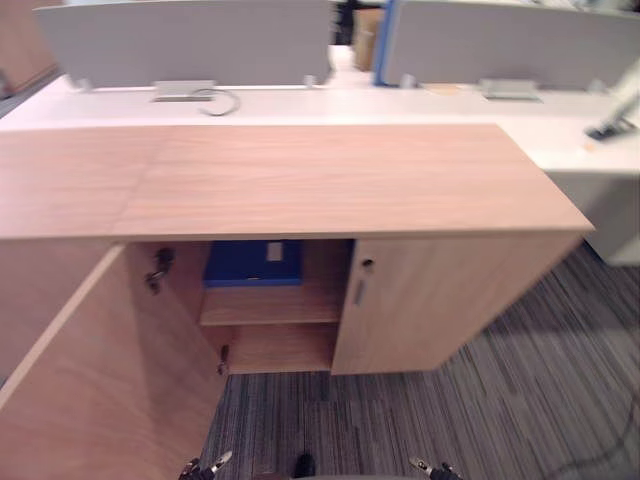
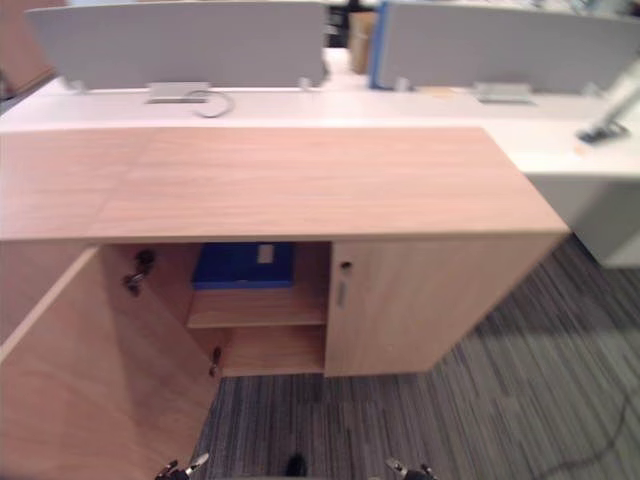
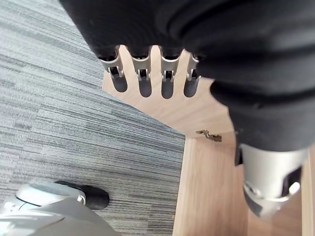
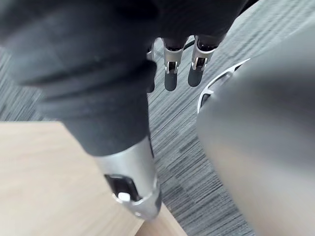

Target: Walk over to the cabinet, pick up the folder, carry it to the office cabinet, place the folder inside the office cabinet, then close the office cabinet door

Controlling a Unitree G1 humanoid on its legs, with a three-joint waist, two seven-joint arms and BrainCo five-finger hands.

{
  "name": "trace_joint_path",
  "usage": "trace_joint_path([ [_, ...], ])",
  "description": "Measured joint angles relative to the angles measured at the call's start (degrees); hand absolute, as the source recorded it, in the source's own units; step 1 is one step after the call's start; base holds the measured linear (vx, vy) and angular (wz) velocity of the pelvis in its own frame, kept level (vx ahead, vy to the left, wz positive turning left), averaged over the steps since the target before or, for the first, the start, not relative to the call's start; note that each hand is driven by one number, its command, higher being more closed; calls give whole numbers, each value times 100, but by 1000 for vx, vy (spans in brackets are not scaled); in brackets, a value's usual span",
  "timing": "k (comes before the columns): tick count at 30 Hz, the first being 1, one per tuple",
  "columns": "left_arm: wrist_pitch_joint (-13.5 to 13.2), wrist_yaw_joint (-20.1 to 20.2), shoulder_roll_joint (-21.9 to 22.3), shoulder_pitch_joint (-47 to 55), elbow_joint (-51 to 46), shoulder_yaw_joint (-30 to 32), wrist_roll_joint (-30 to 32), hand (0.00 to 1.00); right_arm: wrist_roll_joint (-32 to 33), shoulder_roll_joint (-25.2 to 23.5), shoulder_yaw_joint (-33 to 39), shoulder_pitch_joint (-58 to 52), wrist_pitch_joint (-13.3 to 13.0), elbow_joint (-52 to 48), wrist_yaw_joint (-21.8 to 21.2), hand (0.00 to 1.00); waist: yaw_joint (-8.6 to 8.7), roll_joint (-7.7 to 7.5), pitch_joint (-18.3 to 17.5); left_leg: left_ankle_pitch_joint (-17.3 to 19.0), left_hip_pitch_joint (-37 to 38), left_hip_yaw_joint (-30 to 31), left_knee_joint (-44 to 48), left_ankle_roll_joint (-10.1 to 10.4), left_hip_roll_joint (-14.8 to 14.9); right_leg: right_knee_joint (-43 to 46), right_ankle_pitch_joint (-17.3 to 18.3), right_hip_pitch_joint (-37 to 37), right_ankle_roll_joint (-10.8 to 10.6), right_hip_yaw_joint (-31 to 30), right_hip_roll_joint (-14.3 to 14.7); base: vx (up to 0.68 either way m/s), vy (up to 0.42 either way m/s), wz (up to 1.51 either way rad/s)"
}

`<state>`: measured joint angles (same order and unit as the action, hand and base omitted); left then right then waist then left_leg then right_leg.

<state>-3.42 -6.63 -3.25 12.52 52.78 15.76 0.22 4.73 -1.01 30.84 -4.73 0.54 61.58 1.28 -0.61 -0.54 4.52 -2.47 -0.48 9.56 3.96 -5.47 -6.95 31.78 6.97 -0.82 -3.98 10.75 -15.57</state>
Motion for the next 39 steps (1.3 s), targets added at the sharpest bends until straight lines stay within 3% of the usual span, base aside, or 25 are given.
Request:
trace_joint_path([
  [3,-16,-52,18,-24,-24,94,27,0,121,-134,-117,-45,-66,-118,-12,0,-20,-32,-53,320,-111,531,402,-8,19,-159,210,217,-137,-848,300,63,-29,103],
  [7,-19,-80,57,-32,-64,307,29,0,113,-206,-178,-122,-51,-113,-53,0,-82,-184,-217,660,-310,563,730,67,13,-1243,163,252,-247,-887,403,93,-166,49],
  [8,-20,-88,33,-33,-82,395,29,0,88,-262,-328,-179,-43,-109,-69,0,-107,-316,-338,823,-486,518,928,202,9,-1779,-439,250,-200,-717,502,135,-215,-9],
  [10,-19,-101,71,-42,-81,485,27,0,84,-251,-335,-203,-18,-59,-75,0,-195,-335,-500,999,-626,393,1074,348,156,-2055,-415,222,-238,-512,607,181,-232,-25],
  [17,-132,-150,100,-255,130,233,15,0,111,-149,-273,-86,-57,304,-55,0,-158,-290,-666,843,-236,418,584,639,508,-2313,-379,-96,-176,-480,931,193,-190,13],
  [24,-132,-196,65,-413,355,-73,-2,0,136,-48,-470,165,-92,626,-51,0,-8,-310,-659,675,-127,588,239,621,495,-2549,-382,-237,-173,-362,948,62,-71,10],
  [29,-140,-167,41,-511,277,-338,-212,0,136,-42,-647,173,-207,608,-53,0,4,-337,-316,522,-194,1062,320,628,364,-2545,-381,-420,-169,87,892,-37,-46,51],
  [32,-149,99,-176,-493,-189,-1223,-281,0,102,-28,-842,233,-273,489,-55,0,-9,-289,16,512,-613,1305,801,658,220,-2441,-357,-428,-134,465,872,-144,-49,78],
  [33,-152,183,-218,-483,-293,-1385,-232,0,102,-24,-836,249,-280,476,-54,0,-3,-244,85,610,-725,1171,867,666,223,-2434,-338,-428,-104,554,838,-162,-10,55],
  [34,-169,389,-247,-452,-498,-1503,-114,0,77,-1,-822,274,-277,402,-54,0,-13,-173,203,778,-963,406,1065,534,476,-2435,-300,-429,-50,666,842,-222,-69,51],
  [36,-208,614,-218,-455,-587,-1528,163,0,82,37,-787,301,-265,349,-53,0,2,-108,290,873,-1097,-682,1126,498,821,-2461,-268,-442,-4,825,806,-209,-107,36],
  [38,-241,714,-237,-467,-554,-1524,304,0,83,27,-788,299,-233,336,-54,0,8,-180,276,853,-1106,-1154,913,467,773,-2802,-29,-463,98,823,653,-146,6,25],
  [39,-267,728,-253,-568,-389,-1505,345,0,146,33,-708,308,-248,345,-57,0,78,-188,330,938,-1300,-1664,1555,334,884,-2831,-26,-405,24,949,525,-161,49,32],
])
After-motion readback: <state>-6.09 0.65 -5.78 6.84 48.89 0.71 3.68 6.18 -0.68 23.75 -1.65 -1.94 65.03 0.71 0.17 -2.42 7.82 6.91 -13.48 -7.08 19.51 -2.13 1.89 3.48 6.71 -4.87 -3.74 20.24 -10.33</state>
